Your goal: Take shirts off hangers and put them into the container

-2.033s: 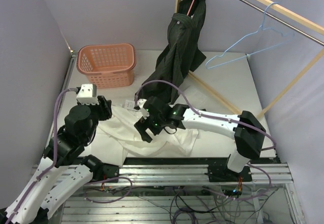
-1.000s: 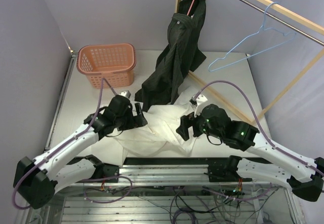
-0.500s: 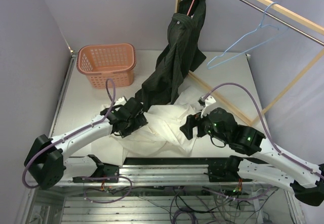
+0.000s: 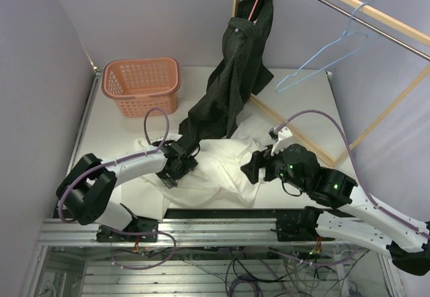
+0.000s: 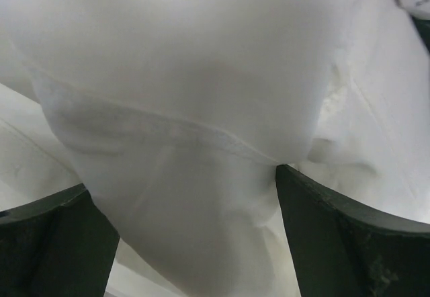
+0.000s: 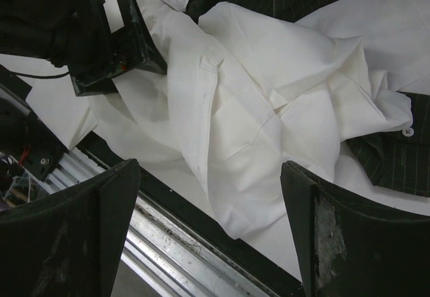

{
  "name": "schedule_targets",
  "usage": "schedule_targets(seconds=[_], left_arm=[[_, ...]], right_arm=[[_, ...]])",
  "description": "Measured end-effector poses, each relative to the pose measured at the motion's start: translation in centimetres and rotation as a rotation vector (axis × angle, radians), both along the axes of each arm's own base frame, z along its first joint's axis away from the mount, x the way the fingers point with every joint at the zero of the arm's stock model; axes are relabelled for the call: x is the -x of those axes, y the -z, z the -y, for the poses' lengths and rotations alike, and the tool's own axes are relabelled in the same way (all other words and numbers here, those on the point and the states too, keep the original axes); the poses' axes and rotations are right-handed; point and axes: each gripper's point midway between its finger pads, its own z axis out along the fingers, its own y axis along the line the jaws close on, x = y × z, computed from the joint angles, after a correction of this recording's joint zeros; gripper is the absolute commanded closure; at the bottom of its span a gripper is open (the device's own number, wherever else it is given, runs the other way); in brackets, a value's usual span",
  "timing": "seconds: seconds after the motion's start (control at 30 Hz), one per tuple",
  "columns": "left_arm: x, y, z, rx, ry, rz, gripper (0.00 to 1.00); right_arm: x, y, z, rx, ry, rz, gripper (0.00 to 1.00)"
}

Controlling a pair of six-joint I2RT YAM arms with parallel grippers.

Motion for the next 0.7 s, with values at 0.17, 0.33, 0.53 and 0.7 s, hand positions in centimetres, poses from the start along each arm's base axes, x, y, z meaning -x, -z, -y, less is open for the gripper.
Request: schedule_targets(seconds=[0.17, 0.33, 0.53, 0.7], left_arm=[[-0.4, 0.2, 0.4, 0.013, -0.043, -0.002, 0.68], [-0.4, -0.2, 0.3, 0.044, -0.068, 0.028, 0.93], [-4.8, -14.0, 2.5, 0.175, 0.102, 0.38, 0.93], [-11.6, -42.7, 3.7, 0.222, 0.224, 0.934, 0.93]], right_arm=[[0.1, -0.5, 0.3, -0.023, 0.012, 0.005, 0.15], [0.2, -0.5, 0.7, -0.026, 0.026, -0.001, 0.15], [0.2, -0.5, 1.1, -0.021, 0.041, 0.004, 0.15], [-0.1, -0.2, 0.5, -0.005, 0.033, -0.005, 0.15]])
